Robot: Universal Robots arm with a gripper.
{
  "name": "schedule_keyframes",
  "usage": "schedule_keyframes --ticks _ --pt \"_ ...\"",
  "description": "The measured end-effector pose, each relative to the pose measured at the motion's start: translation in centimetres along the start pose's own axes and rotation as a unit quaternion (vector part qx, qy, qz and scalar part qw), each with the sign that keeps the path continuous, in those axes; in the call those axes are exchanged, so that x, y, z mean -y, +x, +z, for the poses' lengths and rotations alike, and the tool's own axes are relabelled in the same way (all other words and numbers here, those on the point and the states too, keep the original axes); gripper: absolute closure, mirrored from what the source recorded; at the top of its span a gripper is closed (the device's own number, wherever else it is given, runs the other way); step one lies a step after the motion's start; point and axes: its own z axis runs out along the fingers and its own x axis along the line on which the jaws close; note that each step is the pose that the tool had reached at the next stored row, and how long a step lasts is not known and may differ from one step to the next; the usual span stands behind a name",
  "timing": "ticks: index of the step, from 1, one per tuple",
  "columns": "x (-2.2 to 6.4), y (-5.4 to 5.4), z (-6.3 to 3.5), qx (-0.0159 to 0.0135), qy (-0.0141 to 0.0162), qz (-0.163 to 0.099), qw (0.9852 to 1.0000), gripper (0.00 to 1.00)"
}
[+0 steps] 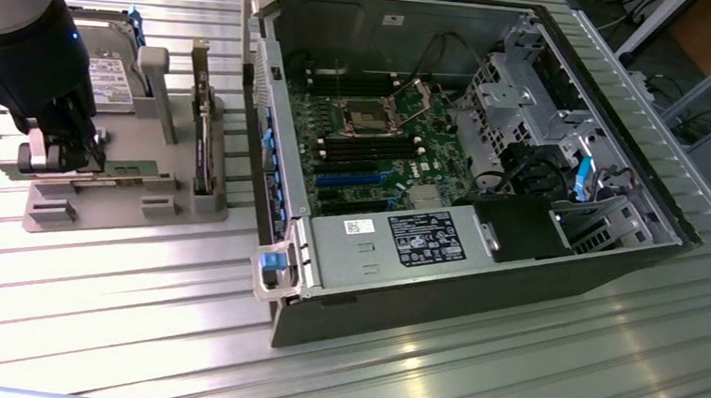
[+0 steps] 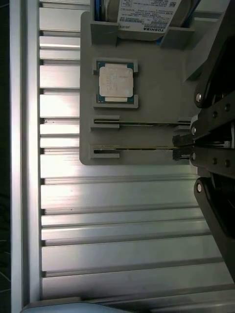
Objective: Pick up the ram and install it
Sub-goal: 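Pick up the ram and move it above insertion slot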
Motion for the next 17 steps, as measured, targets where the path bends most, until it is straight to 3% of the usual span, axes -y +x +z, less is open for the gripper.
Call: schedule_keyframes --ticks 17 --pt "0.01 -0.01 -0.41 0.0 0.0 0.0 1.0 0.88"
